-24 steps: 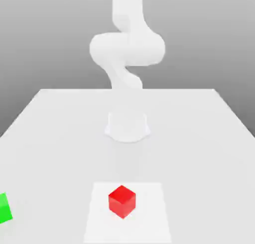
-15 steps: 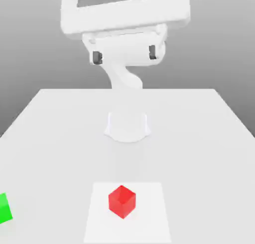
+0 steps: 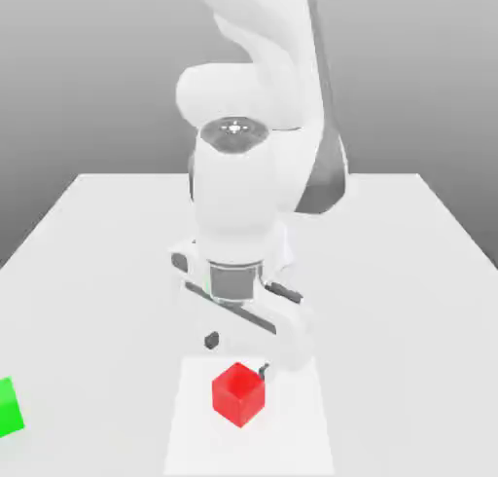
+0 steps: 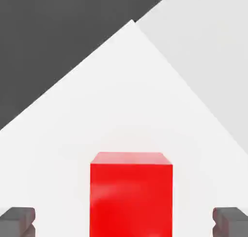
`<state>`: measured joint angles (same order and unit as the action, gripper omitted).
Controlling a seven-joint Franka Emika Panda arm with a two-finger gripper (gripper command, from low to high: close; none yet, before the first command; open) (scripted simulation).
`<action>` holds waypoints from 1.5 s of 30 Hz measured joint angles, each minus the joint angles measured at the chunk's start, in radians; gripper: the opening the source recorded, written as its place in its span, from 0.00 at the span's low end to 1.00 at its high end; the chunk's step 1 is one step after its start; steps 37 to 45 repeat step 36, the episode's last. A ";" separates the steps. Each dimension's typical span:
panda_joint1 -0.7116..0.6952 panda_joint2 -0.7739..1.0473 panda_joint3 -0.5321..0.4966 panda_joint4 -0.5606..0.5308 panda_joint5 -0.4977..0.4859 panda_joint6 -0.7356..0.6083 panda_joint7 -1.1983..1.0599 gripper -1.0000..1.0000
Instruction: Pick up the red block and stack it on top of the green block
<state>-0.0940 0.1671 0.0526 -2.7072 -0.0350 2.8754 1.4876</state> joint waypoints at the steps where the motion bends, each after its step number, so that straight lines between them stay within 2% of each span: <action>1: 0.005 0.036 -0.007 0.005 -0.007 0.031 0.006 0.50; 2: 0.011 0.073 -0.014 0.010 -0.011 0.062 0.010 0.50; 3: 0.015 0.097 -0.018 0.013 -0.014 0.083 0.013 0.00; 10: 0.013 0.097 -0.017 0.013 -0.019 0.084 0.017 0.00; 16: 0.006 -0.093 -0.006 -0.013 0.023 -0.080 -0.016 0.00; 28: -0.348 0.056 -0.221 0.363 0.109 -0.313 -0.393 0.00; 32: -0.404 0.193 -0.214 0.410 0.158 -0.224 -0.459 0.00; 33: -0.409 0.213 -0.210 0.412 0.165 -0.208 -0.465 1.00; 45: -0.409 0.213 -0.210 0.412 0.165 -0.208 -0.465 1.00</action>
